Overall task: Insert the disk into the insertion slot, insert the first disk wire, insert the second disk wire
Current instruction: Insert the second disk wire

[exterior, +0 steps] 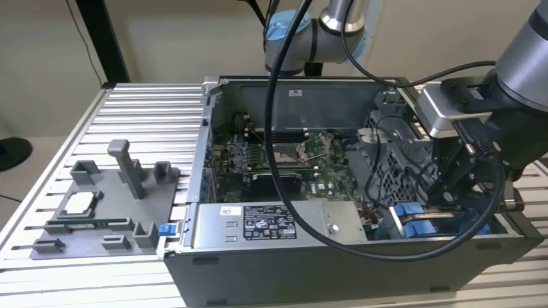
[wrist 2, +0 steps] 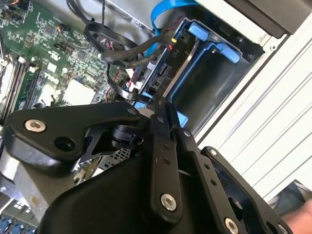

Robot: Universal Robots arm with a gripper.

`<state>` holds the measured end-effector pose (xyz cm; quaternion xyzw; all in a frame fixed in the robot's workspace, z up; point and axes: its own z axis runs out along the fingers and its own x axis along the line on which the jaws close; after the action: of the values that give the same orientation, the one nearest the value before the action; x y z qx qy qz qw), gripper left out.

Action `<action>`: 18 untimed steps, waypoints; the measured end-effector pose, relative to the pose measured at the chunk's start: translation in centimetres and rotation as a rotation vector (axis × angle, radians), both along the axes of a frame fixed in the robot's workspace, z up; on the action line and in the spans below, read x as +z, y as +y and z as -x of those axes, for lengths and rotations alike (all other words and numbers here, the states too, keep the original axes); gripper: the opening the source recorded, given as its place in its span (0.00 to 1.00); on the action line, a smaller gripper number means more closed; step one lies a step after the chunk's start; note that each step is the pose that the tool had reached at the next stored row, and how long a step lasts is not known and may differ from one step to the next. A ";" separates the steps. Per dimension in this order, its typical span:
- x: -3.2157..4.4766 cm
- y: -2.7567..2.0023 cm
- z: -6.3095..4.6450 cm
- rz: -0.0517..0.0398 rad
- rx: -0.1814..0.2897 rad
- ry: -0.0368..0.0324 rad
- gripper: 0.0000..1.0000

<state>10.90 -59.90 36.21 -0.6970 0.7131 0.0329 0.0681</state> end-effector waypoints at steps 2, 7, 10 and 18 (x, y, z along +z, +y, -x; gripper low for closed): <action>-0.02 -0.01 0.0 -0.0001 0.000 -0.0052 0.00; -0.24 -0.01 0.0 0.0001 0.000 -0.0534 0.00; -0.71 0.05 0.0 0.0001 0.000 -0.0583 0.00; -1.43 0.78 -0.1 -0.0002 0.001 -0.0679 0.00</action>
<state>11.01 -59.12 34.78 -0.6981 0.7100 0.0093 0.0923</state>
